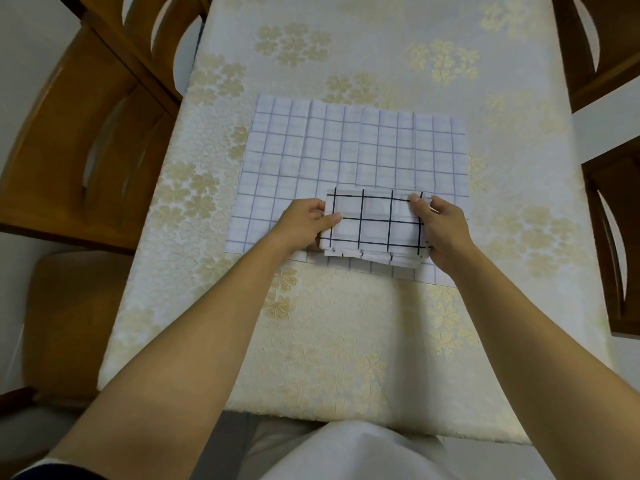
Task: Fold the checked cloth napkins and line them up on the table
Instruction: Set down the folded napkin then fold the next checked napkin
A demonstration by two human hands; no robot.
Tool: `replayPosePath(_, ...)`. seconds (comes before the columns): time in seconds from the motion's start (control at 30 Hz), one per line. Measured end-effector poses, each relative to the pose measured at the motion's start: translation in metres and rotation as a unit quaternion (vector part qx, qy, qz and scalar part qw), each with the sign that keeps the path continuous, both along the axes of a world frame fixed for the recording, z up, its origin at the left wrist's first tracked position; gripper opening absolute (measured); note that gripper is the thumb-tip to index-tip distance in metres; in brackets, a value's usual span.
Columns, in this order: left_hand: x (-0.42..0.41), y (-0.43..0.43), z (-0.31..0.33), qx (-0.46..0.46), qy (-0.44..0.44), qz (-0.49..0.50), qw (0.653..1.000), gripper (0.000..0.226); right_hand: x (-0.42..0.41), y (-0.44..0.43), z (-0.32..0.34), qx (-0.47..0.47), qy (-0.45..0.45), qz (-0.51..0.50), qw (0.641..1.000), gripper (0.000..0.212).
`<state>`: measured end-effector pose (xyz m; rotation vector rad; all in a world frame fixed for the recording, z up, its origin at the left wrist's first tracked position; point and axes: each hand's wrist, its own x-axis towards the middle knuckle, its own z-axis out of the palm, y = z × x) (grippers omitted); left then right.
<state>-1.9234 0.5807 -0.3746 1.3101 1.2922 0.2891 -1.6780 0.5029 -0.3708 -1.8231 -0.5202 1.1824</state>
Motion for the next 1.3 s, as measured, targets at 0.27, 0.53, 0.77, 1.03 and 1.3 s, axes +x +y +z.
replayPosePath(0.27, -0.006, -0.010, -0.005, 0.112, 0.139, -0.043, 0.983, 0.045, -0.014, 0.001, -0.012, -0.020, -0.255, 0.124, 0.959, 0.040)
replayPosePath(0.53, 0.002, -0.023, 0.001, 0.263, 0.261, -0.084, 0.925, 0.056, -0.021, 0.006, -0.009, -0.101, -0.370, 0.128, 0.915, 0.047)
replayPosePath(0.77, 0.025, -0.033, -0.012, 0.500, 0.217, -0.144, 0.826, 0.040, -0.072, -0.006, 0.006, 0.115, -0.471, 0.226, 0.845, 0.049)
replayPosePath(1.03, 0.041, -0.051, -0.036, 0.338, 0.301, -0.247, 0.856, 0.064, -0.091, -0.025, -0.037, 0.055, -0.420, 0.335, 0.842, 0.056)
replayPosePath(1.3, 0.038, -0.052, -0.040, 0.343, 0.354, -0.247, 0.834, 0.067, -0.057, -0.028, -0.052, -0.025, -0.524, 0.365, 0.769, 0.063)
